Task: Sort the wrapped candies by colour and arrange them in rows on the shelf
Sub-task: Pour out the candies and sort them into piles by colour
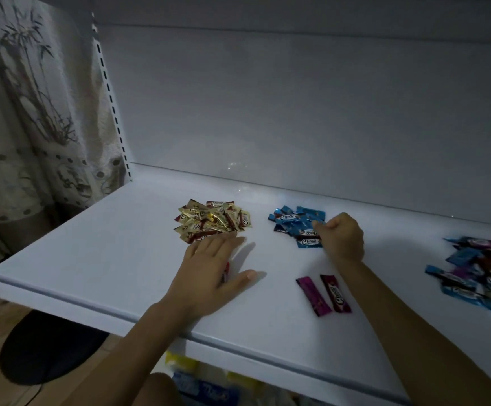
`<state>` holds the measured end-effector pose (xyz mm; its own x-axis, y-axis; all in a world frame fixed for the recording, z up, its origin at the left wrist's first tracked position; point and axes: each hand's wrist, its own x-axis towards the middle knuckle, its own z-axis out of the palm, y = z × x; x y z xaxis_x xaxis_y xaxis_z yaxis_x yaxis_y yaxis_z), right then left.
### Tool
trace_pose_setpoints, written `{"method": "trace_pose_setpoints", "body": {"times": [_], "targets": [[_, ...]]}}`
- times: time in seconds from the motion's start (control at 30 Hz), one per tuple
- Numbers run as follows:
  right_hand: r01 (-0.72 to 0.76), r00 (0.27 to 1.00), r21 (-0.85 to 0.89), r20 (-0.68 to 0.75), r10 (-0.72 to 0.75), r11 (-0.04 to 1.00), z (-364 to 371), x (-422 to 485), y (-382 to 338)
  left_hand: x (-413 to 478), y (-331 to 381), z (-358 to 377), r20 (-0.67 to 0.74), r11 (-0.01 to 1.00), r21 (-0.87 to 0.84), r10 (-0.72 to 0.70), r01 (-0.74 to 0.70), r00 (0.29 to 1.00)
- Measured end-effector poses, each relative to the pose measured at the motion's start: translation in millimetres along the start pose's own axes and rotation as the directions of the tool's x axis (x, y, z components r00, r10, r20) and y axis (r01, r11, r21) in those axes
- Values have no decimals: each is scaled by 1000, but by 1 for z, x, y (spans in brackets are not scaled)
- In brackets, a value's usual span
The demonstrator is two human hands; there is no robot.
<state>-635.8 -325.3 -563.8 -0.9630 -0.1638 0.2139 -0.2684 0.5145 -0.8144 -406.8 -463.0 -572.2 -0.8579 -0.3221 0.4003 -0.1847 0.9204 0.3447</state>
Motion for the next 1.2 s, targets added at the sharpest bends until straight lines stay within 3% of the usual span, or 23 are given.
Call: {"method": "trace_pose_setpoints", "body": {"times": [0.1, 0.27, 0.37, 0.53, 0.63, 0.87, 1.03, 1.2], "targets": [[64, 998, 30, 8, -64, 997, -10, -5, -1, 11, 27, 7, -43, 996, -18, 85, -86, 995], [175, 967, 61, 176, -183, 983, -33, -16, 22, 33, 91, 33, 4, 962, -81, 263, -261, 965], [215, 966, 49, 135, -220, 975, -55, -20, 34, 42, 117, 50, 61, 944, -107, 320, -312, 946], [313, 949, -131, 7, -314, 941, -103, -22, 69, 48, 155, 77, 106, 906, -225, 389, -359, 915], [330, 932, -247, -68, -356, 911, -137, -21, 100, 55, 186, 96, 206, 905, -215, 409, -367, 889], [35, 936, -614, -256, -241, 788, -224, -23, 165, 72, 254, 147, 366, 928, -200, 368, -314, 855], [-199, 955, -620, -297, 8, 759, -263, -9, 198, 88, 283, 171, 448, 951, -108, 307, -290, 840], [-250, 960, -559, -247, 129, 791, -271, 39, 208, 111, 300, 188, 489, 963, -44, 252, -265, 835]]}}
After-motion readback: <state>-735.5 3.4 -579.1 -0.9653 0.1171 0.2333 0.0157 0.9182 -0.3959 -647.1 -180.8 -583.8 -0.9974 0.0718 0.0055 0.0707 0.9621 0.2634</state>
